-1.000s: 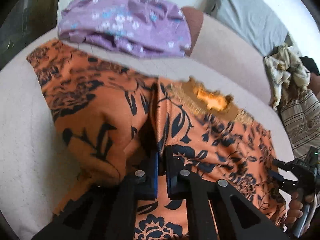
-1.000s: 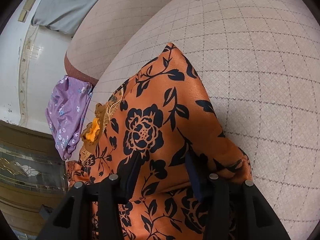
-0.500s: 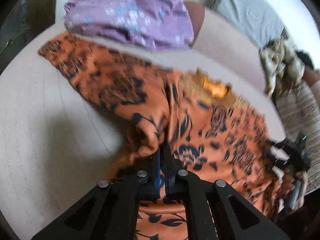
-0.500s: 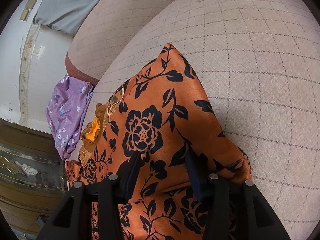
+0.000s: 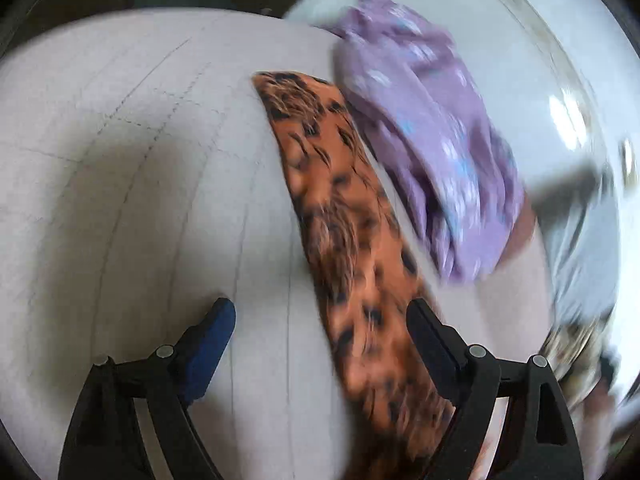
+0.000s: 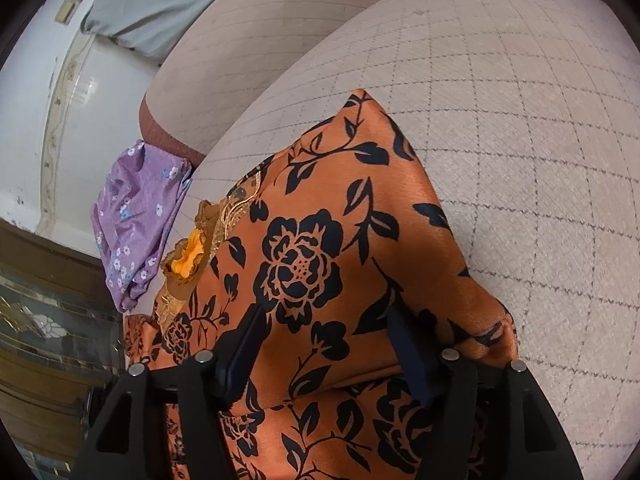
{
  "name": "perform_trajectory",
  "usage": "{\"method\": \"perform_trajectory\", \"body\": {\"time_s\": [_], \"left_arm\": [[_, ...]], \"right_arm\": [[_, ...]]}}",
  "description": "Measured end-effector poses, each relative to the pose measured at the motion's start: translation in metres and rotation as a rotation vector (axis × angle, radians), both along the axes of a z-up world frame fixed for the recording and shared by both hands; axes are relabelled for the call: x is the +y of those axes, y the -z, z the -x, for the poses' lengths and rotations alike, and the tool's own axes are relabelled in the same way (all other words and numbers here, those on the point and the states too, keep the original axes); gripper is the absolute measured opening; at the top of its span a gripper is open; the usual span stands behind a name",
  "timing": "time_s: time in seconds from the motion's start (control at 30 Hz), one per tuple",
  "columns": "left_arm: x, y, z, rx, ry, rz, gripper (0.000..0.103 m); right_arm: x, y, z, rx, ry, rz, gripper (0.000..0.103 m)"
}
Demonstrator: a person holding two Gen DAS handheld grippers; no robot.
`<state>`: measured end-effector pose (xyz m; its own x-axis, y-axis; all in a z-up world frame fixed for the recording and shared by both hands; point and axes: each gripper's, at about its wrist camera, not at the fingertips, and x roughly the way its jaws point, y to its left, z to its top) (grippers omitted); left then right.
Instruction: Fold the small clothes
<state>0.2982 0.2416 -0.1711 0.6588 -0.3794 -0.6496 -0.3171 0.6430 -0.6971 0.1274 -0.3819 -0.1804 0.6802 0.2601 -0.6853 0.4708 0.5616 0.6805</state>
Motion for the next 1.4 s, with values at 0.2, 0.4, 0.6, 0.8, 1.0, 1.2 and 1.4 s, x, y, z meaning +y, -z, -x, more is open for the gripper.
{"method": "perform_trajectory", "body": {"time_s": [0.2, 0.4, 0.6, 0.8, 1.0, 1.2, 1.4], "left_arm": [[-0.005, -0.002, -0.057, 0.045, -0.044, -0.054, 0.088], [-0.039, -0.006, -0.102, 0.093, 0.039, -0.346, 0.052], [-0.040, -0.016, -0.106, 0.090, 0.028, -0.394, 0.006], [-0.068, -0.087, -0.082, -0.058, 0.144, -0.438, 0.005], [-0.143, -0.168, -0.051, -0.175, 0.320, -0.512, 0.005], [-0.264, -0.230, 0.006, -0.294, 0.556, -0.604, 0.005], [-0.376, -0.233, 0.070, -0.321, 0.821, -0.575, 0.006]], "right_arm": [[0.009, -0.004, -0.009, 0.016, -0.017, 0.067, 0.075], [0.014, -0.007, -0.014, 0.026, -0.018, 0.106, 0.076], [0.011, -0.005, -0.012, 0.015, -0.002, 0.088, 0.076], [-0.001, -0.004, -0.006, -0.006, 0.034, 0.018, 0.074], [-0.014, -0.004, 0.006, -0.039, 0.091, -0.065, 0.074], [-0.032, -0.013, 0.021, -0.089, 0.164, -0.080, 0.074], [-0.054, -0.017, 0.037, -0.133, 0.231, -0.133, 0.074]]}}
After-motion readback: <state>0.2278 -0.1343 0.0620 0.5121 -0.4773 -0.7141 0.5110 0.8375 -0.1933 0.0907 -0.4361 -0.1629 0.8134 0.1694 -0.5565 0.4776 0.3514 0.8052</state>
